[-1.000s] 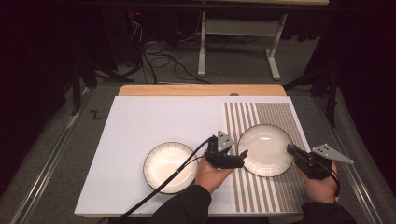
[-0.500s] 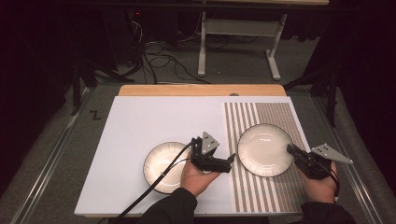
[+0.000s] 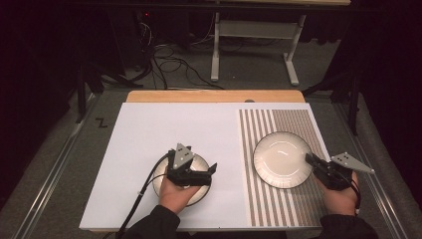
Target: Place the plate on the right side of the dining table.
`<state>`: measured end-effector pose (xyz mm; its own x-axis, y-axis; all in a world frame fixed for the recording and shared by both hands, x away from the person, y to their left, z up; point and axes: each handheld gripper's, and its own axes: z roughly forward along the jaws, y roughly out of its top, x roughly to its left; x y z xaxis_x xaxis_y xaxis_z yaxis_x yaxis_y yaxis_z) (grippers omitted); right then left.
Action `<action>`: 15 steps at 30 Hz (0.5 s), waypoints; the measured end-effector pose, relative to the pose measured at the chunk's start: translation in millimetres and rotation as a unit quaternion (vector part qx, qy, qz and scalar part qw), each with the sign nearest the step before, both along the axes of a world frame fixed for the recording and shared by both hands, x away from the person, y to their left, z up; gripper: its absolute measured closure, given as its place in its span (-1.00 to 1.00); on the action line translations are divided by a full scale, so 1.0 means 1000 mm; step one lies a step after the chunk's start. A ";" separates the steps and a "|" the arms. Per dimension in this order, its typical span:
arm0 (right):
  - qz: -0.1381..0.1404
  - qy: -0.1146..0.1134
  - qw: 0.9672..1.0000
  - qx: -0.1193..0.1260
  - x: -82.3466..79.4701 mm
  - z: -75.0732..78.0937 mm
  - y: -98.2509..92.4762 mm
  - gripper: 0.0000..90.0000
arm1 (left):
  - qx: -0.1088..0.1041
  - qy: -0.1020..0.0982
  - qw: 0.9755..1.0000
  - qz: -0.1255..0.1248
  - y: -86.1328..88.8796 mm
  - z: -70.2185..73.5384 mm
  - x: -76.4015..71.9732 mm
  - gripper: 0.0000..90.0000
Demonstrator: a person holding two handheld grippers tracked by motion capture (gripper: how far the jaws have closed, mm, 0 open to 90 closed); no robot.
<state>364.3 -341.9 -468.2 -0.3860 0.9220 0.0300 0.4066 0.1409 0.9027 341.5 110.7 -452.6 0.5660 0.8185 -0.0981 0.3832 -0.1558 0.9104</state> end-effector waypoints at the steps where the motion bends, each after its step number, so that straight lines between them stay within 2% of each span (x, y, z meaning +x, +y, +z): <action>1: -0.002 0.002 1.000 0.001 0.000 0.000 0.000 0.86 | 0.000 0.001 1.000 0.007 0.012 -0.001 -0.005 -0.99; 2: -0.002 0.002 1.000 0.001 0.000 0.000 0.000 0.86 | 0.000 0.001 1.000 0.007 0.012 -0.001 -0.005 -0.99; 5: -0.004 0.005 1.000 0.001 0.001 -0.001 0.000 0.86 | -0.001 0.001 1.000 0.020 0.032 -0.003 -0.012 -0.99; 6: -0.004 0.007 1.000 0.000 0.002 -0.001 0.000 0.85 | -0.005 0.002 0.999 0.033 0.047 -0.005 -0.017 -0.99; 7: -0.004 0.007 1.000 0.000 0.002 -0.001 0.000 0.85 | -0.005 0.002 0.999 0.033 0.047 -0.005 -0.017 -0.99; 8: -0.004 0.007 1.000 -0.001 0.002 -0.001 0.000 0.85 | -0.007 0.004 0.999 0.036 0.054 -0.006 -0.019 -0.99; 10: -0.006 0.008 1.000 -0.002 0.002 -0.002 -0.001 0.85 | 0.002 0.006 0.999 0.041 0.068 -0.008 -0.024 -0.99; 11: -0.006 0.011 1.000 -0.001 0.003 -0.002 -0.001 0.85 | 0.009 0.007 0.999 0.047 0.080 -0.011 -0.029 -0.99; 12: -0.008 0.013 1.000 -0.001 0.004 -0.002 -0.001 0.85 | 0.009 0.007 0.999 0.047 0.080 -0.011 -0.029 -0.99; 15: -0.010 0.018 1.000 0.000 0.005 -0.003 -0.002 0.84 | 0.014 0.009 0.998 0.060 0.099 -0.015 -0.037 -0.99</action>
